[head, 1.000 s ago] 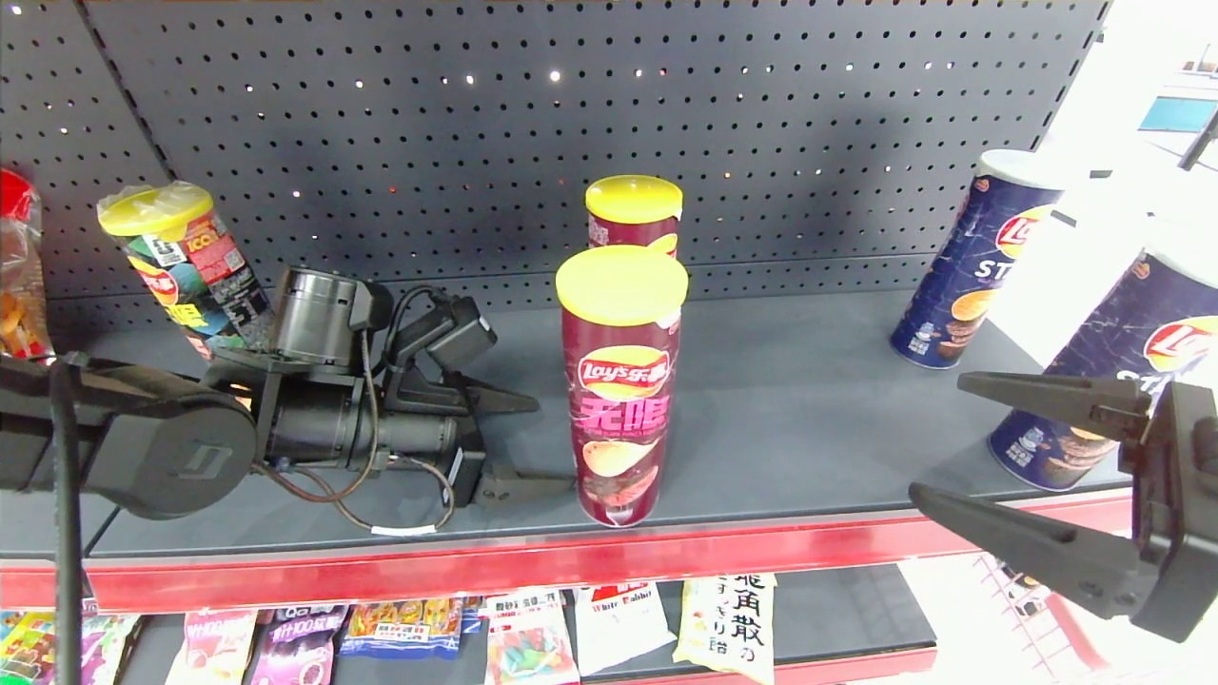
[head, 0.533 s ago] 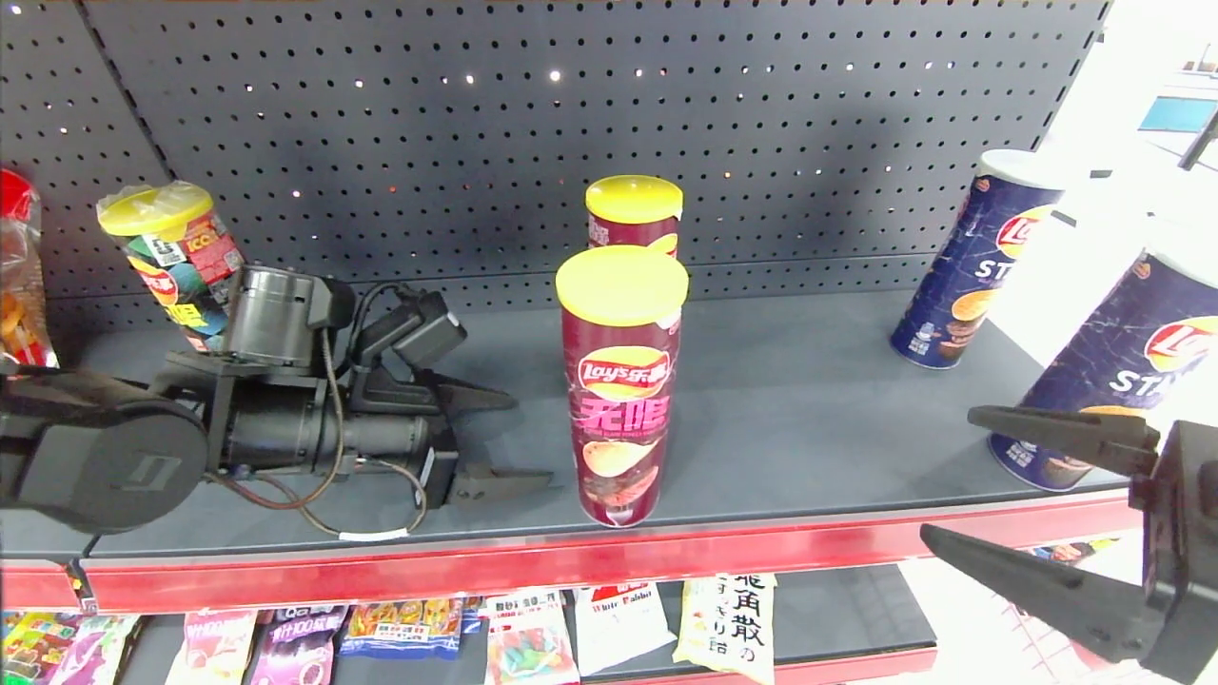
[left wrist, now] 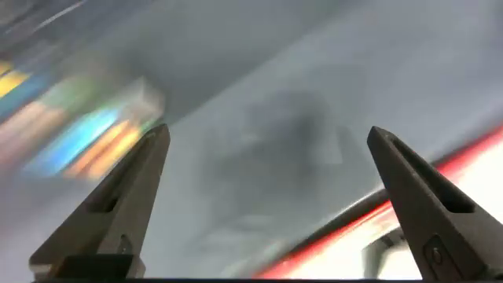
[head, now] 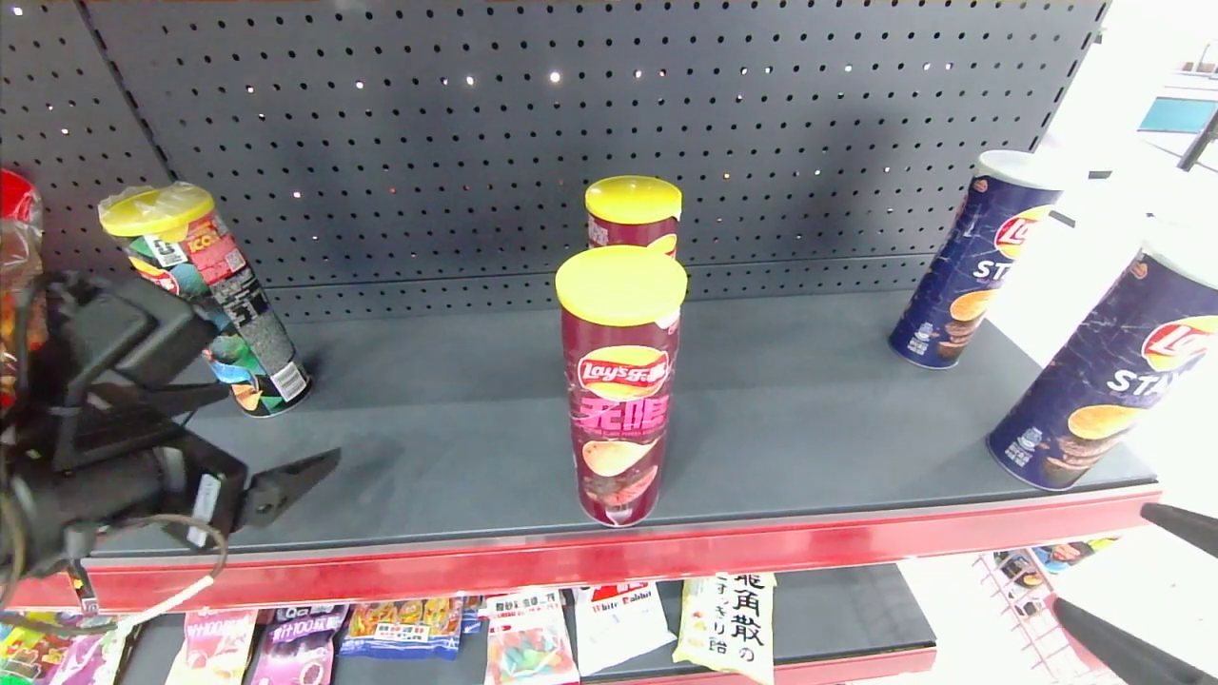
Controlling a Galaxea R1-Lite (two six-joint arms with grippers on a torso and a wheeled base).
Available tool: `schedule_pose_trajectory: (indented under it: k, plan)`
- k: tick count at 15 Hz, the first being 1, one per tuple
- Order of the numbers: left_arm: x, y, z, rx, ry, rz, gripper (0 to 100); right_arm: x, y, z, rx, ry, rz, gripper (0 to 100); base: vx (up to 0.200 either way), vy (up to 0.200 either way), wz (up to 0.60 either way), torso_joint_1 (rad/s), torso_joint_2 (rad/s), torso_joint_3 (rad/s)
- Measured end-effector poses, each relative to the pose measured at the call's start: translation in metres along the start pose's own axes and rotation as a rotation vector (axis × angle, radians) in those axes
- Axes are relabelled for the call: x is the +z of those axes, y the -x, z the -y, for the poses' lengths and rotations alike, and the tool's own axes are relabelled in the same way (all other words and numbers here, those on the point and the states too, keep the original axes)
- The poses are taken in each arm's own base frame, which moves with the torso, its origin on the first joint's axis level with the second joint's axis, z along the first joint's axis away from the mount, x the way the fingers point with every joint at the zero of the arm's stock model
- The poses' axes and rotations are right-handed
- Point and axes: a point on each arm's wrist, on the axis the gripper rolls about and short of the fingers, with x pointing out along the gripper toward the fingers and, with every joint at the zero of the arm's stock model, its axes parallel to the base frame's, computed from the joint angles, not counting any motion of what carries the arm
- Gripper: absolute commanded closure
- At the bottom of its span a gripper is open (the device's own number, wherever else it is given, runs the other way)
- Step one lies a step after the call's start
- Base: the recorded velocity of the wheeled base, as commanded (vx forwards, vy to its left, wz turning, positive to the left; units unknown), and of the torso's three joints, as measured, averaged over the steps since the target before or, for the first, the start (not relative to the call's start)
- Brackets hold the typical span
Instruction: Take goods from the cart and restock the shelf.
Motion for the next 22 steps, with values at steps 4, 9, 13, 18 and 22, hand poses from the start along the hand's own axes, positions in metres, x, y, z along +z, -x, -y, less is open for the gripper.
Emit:
schedule_pose_trajectory:
  k: [4,9,13,18,22]
  plan:
    - [-0.018,0.05,0.002,0.178,0.122,0.066,0,-0.012,0.026,0.008,-0.126,-0.064,-0.1,0,0.0,0.0,0.0,0.0,0.0,0.0]
    - [-0.031,0.076,0.003,0.215,0.128,0.143,0,-0.007,0.043,0.01,-0.232,-0.092,-0.06,0,0.0,0.0,0.0,0.0,0.0,0.0]
    - [-0.034,0.081,0.002,0.225,0.13,0.163,0,-0.007,0.04,0.013,-0.323,-0.049,-0.103,0,-0.2,0.0,0.0,0.007,0.0,0.0]
    - [-0.036,0.087,0.002,0.232,0.132,0.184,0,-0.007,0.039,0.014,-0.347,-0.046,-0.11,0,-0.16,0.0,0.0,-0.003,0.0,0.004]
    - [-0.036,0.09,0.002,0.236,0.094,0.196,0,-0.006,0.039,0.014,-0.337,-0.03,-0.114,0,0.0,-0.1,0.0,0.002,0.0,0.0]
